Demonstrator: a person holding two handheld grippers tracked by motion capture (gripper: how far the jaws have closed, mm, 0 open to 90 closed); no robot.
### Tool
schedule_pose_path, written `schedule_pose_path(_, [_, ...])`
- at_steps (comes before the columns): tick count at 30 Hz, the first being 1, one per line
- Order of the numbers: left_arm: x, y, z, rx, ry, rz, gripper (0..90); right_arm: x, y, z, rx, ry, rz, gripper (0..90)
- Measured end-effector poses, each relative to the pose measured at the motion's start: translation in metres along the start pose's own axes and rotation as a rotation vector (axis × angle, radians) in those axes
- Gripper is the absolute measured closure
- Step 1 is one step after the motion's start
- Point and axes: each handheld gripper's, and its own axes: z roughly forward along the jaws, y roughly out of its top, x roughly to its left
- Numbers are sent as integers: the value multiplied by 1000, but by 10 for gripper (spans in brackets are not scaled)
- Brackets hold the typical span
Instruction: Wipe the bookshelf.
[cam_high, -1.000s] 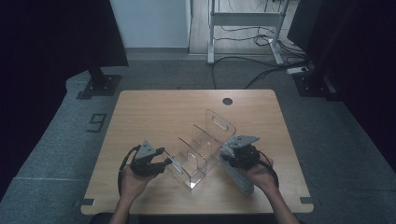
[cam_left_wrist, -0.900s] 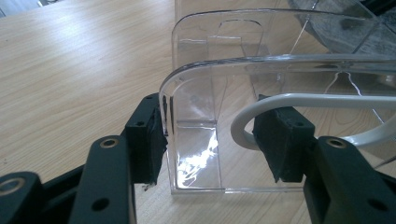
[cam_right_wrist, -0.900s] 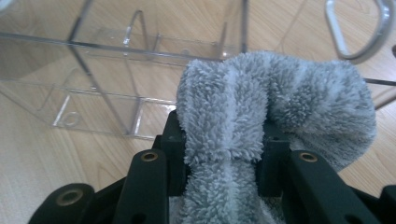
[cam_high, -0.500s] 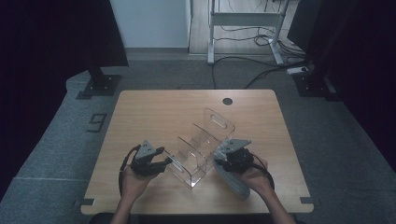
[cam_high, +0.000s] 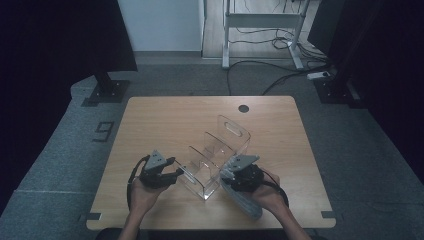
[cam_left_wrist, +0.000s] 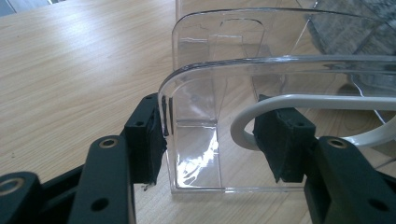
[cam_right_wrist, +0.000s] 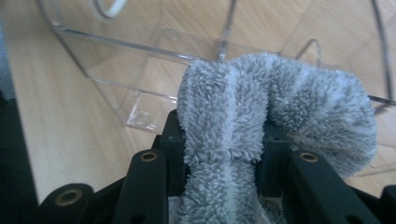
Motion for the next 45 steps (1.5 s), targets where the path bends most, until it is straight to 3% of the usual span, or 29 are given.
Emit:
schedule_pose_path(32, [-10, 6, -1, 51, 61, -5, 442, 57, 20, 9, 33, 192, -69, 620])
schedule_pose_path(40, [-8, 5, 0, 42, 57, -1, 441, 55, 19, 10, 32, 217, -63, 620])
schedule_pose_path(45, [-5, 5, 1, 30, 57, 8, 439, 50, 18, 7, 43, 202, -59, 623])
